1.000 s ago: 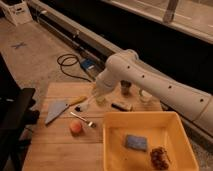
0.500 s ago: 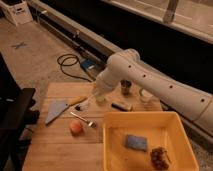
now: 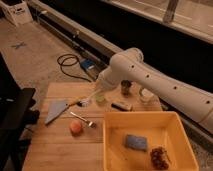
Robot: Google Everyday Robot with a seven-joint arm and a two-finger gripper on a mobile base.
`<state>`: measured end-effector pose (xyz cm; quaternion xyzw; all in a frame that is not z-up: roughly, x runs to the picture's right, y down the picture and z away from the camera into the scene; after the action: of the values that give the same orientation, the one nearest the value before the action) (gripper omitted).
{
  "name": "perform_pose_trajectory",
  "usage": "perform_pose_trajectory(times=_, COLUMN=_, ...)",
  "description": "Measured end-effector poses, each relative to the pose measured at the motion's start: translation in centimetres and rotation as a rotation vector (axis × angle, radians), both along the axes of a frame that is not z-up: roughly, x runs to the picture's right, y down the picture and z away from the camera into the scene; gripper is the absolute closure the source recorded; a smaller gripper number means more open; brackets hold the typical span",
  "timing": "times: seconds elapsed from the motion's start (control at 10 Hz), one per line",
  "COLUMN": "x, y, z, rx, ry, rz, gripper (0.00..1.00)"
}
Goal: Place brush in plastic cup
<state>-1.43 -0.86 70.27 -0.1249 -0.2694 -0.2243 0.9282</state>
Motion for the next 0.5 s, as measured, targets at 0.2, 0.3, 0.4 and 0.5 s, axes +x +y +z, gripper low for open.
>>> perform_pose_trajectory(times=0.2, x=2.7, y=-2.9, z=0.6, rx=0.031, ry=0.017, rz=0.073, gripper=1.0)
perform_pose_trajectory(times=0.3, x=3.8, y=-3.4, z=1.1, rx=0.032, ry=0.025, rz=0.106, gripper=1.0)
perform_pose_trajectory(times=0.4, x=4.5, y=-3.8, z=1.8, rx=0.03, ry=0.032, rz=0.146, gripper=1.0)
perform_pose_trajectory(times=0.5, x=5.0, y=-4.1, z=2.9, rx=0.021, ry=0.034, rz=0.181, gripper=1.0)
